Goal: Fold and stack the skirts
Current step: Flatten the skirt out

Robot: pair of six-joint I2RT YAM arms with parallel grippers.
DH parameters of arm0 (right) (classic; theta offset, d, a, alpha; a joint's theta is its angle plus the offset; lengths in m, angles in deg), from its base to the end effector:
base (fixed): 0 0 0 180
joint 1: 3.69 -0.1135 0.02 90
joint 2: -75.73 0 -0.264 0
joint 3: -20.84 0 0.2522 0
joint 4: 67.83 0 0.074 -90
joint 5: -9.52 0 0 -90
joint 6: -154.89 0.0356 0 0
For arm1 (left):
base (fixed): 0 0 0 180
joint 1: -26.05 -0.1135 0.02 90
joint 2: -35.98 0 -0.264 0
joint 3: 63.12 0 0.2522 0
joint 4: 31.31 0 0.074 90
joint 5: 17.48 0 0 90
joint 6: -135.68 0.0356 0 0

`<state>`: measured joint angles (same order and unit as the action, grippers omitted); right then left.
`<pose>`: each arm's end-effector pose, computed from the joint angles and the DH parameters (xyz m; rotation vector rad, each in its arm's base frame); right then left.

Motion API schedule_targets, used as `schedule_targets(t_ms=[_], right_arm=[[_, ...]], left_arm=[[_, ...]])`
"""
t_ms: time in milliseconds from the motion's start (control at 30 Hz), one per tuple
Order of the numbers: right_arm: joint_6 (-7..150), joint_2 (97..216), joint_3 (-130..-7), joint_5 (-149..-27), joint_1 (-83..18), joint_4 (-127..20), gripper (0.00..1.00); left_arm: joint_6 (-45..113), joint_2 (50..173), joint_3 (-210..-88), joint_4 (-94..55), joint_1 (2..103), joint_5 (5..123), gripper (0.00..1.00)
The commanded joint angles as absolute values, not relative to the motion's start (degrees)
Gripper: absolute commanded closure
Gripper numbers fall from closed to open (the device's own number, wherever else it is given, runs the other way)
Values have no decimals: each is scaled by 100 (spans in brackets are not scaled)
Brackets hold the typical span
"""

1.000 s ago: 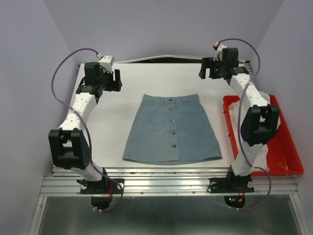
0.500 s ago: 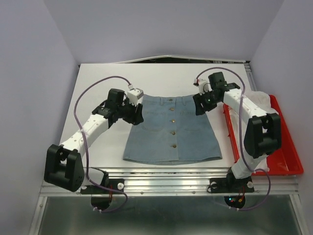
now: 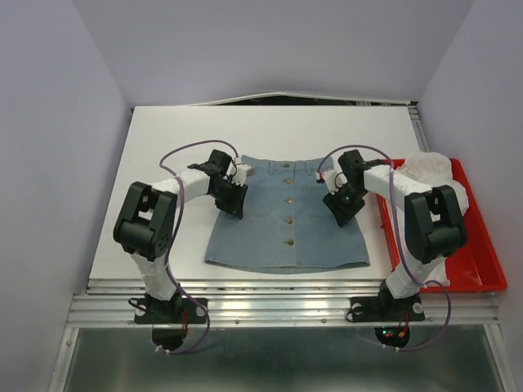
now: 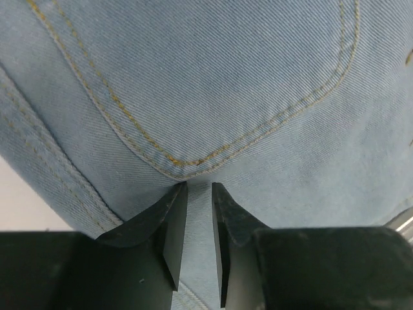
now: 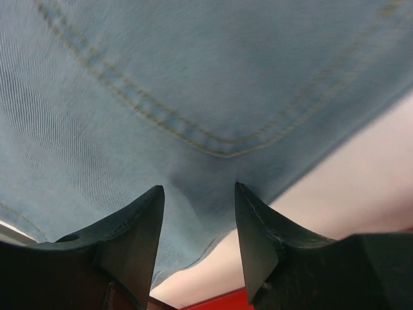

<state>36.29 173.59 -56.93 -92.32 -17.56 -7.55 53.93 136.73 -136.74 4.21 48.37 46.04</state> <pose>0.3003 0.0817 0.1811 -1.0876 2.7281 0.2703 0.3107 -0.1447 0.1638 0.8425 2.5090 -0.6958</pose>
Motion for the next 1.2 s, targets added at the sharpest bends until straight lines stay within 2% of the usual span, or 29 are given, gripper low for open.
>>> schedule_targets(t_ms=[0,167,300,400,433,500,633,700,733,833,967,1167], right_arm=[[3360,17443,-5357,-9024,-2344,-591,47],[3597,17610,-5066,-9216,-3250,-424,48],[4062,17908,-5434,-9717,-4094,-371,45],[4571,18189,-6084,-10437,-4701,-485,41],[4816,18286,-6312,-10682,-4772,-503,39],[5142,18497,-7100,-11518,-4772,-441,37],[5328,18218,-7965,-11836,-4317,-397,32],[5442,17927,-8185,-11837,-3757,-467,30],[5452,17866,-8204,-11706,-3570,-537,30],[5155,17812,-8151,-10574,-3148,-863,33],[4758,18154,-7924,-9212,-3042,-1362,40],[4424,18796,-7239,-8392,-2927,-1970,48]], left_arm=[[5561,14073,-14200,469,4732,5325,66],[5640,15066,-15490,618,4188,5704,67],[5807,15962,-16897,1013,3932,5889,68],[5947,16569,-18048,1312,3905,5785,63],[5965,16710,-18346,1443,3914,5732,58],[6044,17253,-19809,1872,3914,5574,51],[6150,17274,-20678,2297,3800,5081,39],[6342,16522,-20006,2096,3800,5098,36],[6343,16518,-20002,2095,3800,5099,36],[6440,15388,-18365,1640,3800,4976,36],[6423,14447,-16782,1287,3809,4747,37],[6536,13575,-15355,1085,3809,4685,37]])
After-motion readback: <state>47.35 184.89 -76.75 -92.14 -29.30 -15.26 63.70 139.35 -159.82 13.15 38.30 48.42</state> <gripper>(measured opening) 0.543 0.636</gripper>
